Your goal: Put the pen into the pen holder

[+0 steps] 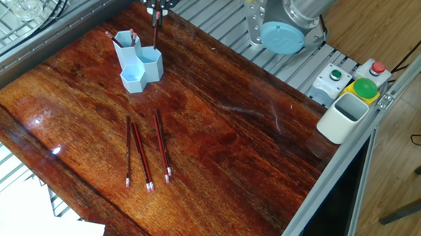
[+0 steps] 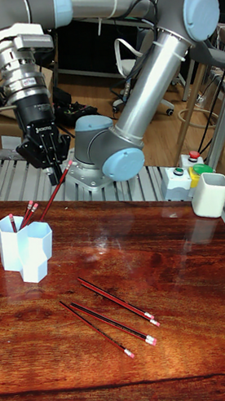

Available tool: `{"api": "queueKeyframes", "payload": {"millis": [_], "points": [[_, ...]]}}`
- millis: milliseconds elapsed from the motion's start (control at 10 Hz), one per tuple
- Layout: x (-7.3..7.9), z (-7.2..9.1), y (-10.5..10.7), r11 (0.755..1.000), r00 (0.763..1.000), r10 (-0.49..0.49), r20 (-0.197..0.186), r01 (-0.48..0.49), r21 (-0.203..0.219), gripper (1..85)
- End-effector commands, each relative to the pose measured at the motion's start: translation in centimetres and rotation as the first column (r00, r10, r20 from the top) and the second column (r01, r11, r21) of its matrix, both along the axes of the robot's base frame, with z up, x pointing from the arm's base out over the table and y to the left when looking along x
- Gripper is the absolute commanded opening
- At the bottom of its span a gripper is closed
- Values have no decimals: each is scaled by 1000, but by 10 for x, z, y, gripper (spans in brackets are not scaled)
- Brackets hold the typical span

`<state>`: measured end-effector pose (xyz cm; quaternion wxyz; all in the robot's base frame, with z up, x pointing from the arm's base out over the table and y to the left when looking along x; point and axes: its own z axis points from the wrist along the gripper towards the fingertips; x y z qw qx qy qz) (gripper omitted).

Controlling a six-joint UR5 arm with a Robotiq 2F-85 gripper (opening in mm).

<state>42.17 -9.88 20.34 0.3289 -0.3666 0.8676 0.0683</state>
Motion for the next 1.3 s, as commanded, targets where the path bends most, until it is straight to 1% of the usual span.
{"api": "queueKeyframes", "payload": {"millis": [0, 300, 400, 500, 700, 900, 1100, 1200], "points": [[8, 1, -17, 998, 999, -20, 32, 22, -67, 10], [12, 4, -15, 998, 998, -16, 54, 19, -62, 10], [15, 5, -11, 999, 998, -16, 60, 18, -41, 10], [15, 6, -12, 999, 998, -16, 65, 19, -44, 10], [13, 1, -13, 1000, 998, -13, 68, 15, -27, 10], [8, -6, -14, 1000, 997, -6, 74, 6, 2, 10], [4, -12, -10, 999, 997, -9, 75, 6, 34, 10], [4, -15, -11, 999, 997, -11, 79, 8, 32, 10]]}}
